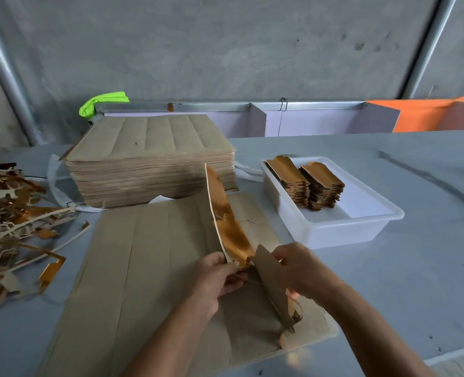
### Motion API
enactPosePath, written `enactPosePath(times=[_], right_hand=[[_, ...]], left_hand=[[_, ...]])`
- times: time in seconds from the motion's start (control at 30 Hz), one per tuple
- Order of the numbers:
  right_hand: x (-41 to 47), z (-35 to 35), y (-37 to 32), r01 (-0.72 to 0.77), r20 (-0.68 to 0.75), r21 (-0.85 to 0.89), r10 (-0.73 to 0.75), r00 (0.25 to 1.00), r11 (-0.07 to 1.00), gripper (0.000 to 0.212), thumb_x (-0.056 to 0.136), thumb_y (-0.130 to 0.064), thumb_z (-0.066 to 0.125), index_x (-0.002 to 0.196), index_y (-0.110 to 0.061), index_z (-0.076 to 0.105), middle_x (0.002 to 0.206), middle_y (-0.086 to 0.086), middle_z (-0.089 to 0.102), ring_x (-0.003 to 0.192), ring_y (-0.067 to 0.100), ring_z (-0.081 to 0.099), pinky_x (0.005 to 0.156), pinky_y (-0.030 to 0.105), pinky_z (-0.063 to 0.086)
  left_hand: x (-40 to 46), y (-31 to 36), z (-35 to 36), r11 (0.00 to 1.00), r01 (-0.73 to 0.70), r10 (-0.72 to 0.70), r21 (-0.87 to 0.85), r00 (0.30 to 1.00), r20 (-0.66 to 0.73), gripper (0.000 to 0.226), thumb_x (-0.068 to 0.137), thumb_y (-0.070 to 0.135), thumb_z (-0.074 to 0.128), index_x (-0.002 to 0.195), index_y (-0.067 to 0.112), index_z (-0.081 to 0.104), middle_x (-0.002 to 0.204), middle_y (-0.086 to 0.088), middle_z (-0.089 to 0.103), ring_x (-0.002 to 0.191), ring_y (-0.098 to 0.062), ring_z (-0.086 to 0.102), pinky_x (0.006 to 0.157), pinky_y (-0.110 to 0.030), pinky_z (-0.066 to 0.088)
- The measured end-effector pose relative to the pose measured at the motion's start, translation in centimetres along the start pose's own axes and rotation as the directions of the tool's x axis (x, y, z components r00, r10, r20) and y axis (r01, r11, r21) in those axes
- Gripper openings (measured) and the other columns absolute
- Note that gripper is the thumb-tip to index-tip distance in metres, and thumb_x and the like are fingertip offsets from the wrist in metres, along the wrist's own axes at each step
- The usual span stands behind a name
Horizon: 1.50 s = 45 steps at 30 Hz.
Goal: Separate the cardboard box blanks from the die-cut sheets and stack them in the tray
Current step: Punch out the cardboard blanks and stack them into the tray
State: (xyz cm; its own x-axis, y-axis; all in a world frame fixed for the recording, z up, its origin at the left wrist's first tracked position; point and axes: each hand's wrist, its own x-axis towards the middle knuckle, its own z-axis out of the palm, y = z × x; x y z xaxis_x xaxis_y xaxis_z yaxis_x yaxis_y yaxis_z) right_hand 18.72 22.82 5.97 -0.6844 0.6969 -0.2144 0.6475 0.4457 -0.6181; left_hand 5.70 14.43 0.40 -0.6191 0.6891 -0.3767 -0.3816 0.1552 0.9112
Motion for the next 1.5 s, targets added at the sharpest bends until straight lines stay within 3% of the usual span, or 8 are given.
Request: enactPosePath(times=[0.23,0.37,0.53,0.63,0.77,1.07,1.27,1.5], right_hand=[[1.6,-0.3,0.9,-0.115,-0.034,-0.076,0.113,0.993,0.99,0.017,0.095,-0.017,0.054,0.082,-0.007,0.062,0.066,-0.005,0.054,0.059,0.006,0.056,0.049,0.007,0.042],[0.3,-0.6,3.3,-0.158,-0.292,0.266,0.236,0.927,0.951,0.02,0.087,0.001,0.053,0.093,-0.004,0.071,0.086,0.008,0.066,0.077,0.024,0.065,0.068,0.033,0.057],[-2.3,-1.0,4.1,-0.022,-0.456,0.553,0.325,0.829,0.833,0.025,0.091,-0.007,0.055,0.072,-0.018,0.065,0.058,-0.006,0.064,0.043,0.025,0.062,0.044,0.044,0.055],[-2.2,-1.6,3.9,0.066,-0.626,0.398,0.218,0.749,0.915,0.02,0.092,-0.005,0.049,0.105,-0.012,0.062,0.076,0.012,0.062,0.051,0.037,0.06,0.035,0.036,0.048],[-0.6,-1.4,1.3,0.177,-0.721,-0.075,-0.176,0.67,0.981,0.064,0.083,0.012,0.046,0.14,-0.017,0.04,0.081,0.011,0.056,0.062,0.035,0.052,0.052,0.036,0.045],[6.9,3.8,-2.3,0.158,-0.257,-0.583,-0.365,0.895,0.797,0.107,0.092,-0.018,0.058,0.138,-0.031,-0.037,0.105,0.012,0.056,0.081,0.02,0.059,0.072,0.035,0.052],[7.5,4.7,-2.5,0.256,-0.117,-0.197,-0.282,0.952,0.946,0.025,0.1,-0.021,0.038,0.123,-0.016,0.048,0.105,0.012,0.065,0.089,0.025,0.063,0.08,0.036,0.051],[7.2,3.3,-1.9,0.266,0.026,0.061,-0.268,0.963,0.962,0.044,0.088,-0.039,0.063,0.12,-0.011,0.056,0.114,0.004,0.061,0.104,0.019,0.06,0.083,0.026,0.051]], left_hand=[[0.6,-0.4,0.1,0.992,-0.072,0.073,-0.1,0.997,0.004,0.007,0.089,0.001,0.059,0.083,0.0,0.062,0.064,-0.009,0.068,0.052,-0.014,0.065,0.048,-0.022,0.052],[1.8,-0.6,-0.4,0.949,-0.03,0.033,-0.314,0.999,0.004,0.014,0.091,-0.001,0.053,0.077,0.003,0.056,0.056,-0.009,0.062,0.046,-0.012,0.06,0.043,-0.02,0.05],[2.3,-1.0,-1.2,0.899,-0.012,0.022,-0.438,1.0,0.019,0.014,0.091,0.001,0.052,0.078,0.004,0.057,0.062,-0.01,0.062,0.053,-0.016,0.058,0.043,-0.02,0.049],[2.1,-1.1,-1.1,0.904,-0.031,0.043,-0.426,0.999,0.019,0.016,0.09,-0.004,0.05,0.076,0.0,0.053,0.068,-0.014,0.059,0.063,-0.021,0.058,0.059,-0.026,0.052],[1.8,-1.1,-0.9,0.924,-0.096,0.105,-0.371,0.995,0.004,0.02,0.089,-0.006,0.051,0.071,0.001,0.049,0.068,-0.015,0.058,0.069,-0.023,0.06,0.074,-0.034,0.051],[1.6,-1.7,-1.1,0.933,-0.17,0.214,-0.316,0.971,0.109,0.013,0.085,-0.006,0.055,0.074,0.0,0.054,0.082,-0.023,0.067,0.081,-0.029,0.068,0.084,-0.034,0.052],[1.9,-2.0,-1.6,0.894,-0.164,0.242,-0.417,0.96,0.142,0.007,0.081,0.003,0.055,0.075,0.002,0.053,0.076,-0.016,0.067,0.08,-0.023,0.067,0.088,-0.039,0.05],[2.4,-2.3,-2.3,0.875,-0.102,0.222,-0.474,0.953,0.204,0.018,0.093,0.002,0.042,0.078,0.006,0.049,0.086,-0.017,0.069,0.092,-0.025,0.069,0.09,-0.044,0.048]])
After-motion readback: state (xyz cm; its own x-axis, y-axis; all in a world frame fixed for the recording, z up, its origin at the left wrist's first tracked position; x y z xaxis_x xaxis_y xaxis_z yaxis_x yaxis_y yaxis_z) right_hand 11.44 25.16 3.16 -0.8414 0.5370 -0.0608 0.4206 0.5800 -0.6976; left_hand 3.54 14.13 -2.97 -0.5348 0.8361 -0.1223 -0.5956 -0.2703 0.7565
